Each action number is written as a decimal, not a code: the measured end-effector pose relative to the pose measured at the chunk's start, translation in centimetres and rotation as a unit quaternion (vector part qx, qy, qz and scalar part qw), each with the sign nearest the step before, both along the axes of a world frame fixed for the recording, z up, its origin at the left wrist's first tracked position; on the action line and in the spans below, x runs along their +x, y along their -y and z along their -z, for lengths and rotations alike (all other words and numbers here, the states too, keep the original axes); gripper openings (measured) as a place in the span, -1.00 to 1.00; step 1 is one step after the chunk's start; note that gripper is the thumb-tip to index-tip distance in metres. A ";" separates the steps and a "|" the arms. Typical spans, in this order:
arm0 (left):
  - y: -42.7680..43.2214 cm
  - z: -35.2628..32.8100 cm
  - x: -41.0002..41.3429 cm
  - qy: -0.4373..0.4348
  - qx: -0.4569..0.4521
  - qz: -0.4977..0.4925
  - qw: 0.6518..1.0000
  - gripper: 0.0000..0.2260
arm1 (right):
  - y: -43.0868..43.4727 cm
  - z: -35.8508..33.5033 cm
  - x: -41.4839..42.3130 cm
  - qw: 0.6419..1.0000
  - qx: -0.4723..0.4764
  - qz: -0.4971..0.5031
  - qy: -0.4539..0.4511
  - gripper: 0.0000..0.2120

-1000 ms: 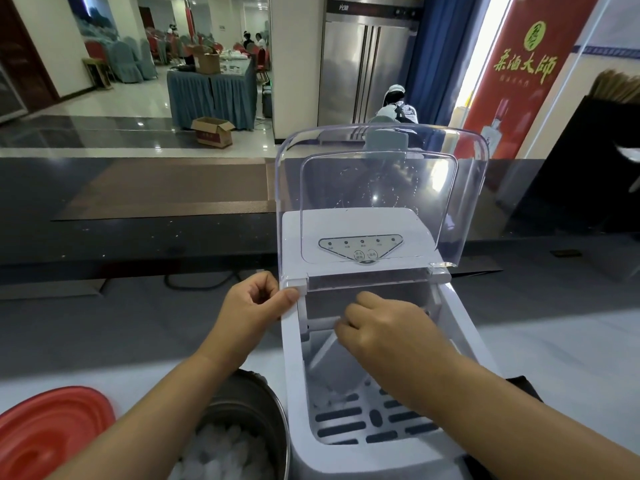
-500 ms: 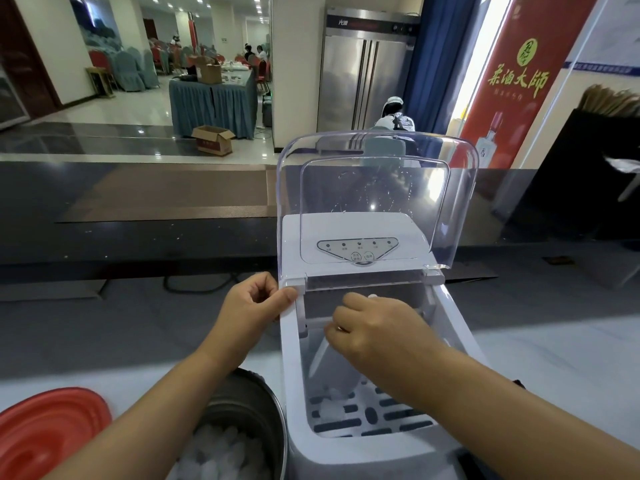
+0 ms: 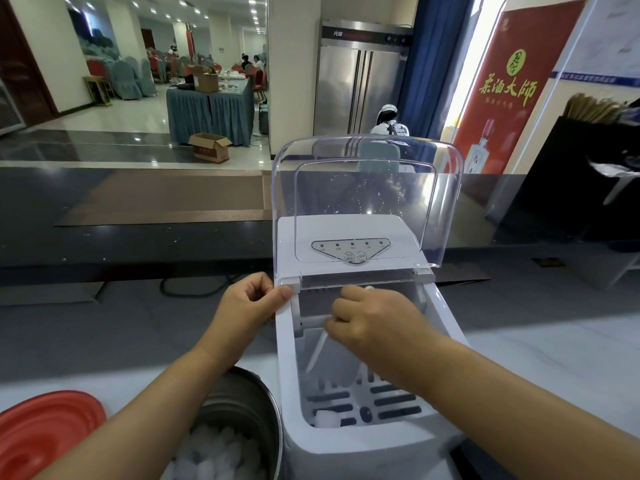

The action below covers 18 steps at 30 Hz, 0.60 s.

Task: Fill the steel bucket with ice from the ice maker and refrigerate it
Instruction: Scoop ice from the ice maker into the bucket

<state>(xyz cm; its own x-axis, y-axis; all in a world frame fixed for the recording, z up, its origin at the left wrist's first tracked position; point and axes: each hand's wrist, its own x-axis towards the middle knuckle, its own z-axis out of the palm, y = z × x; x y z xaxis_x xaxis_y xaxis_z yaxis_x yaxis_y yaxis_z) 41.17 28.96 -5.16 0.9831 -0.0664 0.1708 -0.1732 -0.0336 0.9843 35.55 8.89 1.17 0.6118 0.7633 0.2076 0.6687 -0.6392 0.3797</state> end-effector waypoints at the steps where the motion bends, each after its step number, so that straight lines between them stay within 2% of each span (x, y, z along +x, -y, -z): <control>1: 0.0 0.0 0.0 0.000 0.003 -0.003 1.000 -0.75 | 0.3 -0.2 0.1 1.000 -0.003 0.017 0.000 -0.82; 5: 0.1 0.1 0.1 0.000 0.010 -0.013 1.000 -0.76 | 0.1 0.1 -0.2 0.998 -0.004 0.059 -0.011 -0.81; 10: 0.1 0.0 0.0 0.000 0.003 -0.007 1.000 -0.76 | -0.2 -0.1 -0.1 0.998 -0.016 0.051 -0.020 -0.78; 18: 0.2 0.1 0.0 0.002 0.005 -0.013 1.000 -0.76 | 1.6 -1.2 -0.2 0.966 -0.101 0.211 -0.114 -0.76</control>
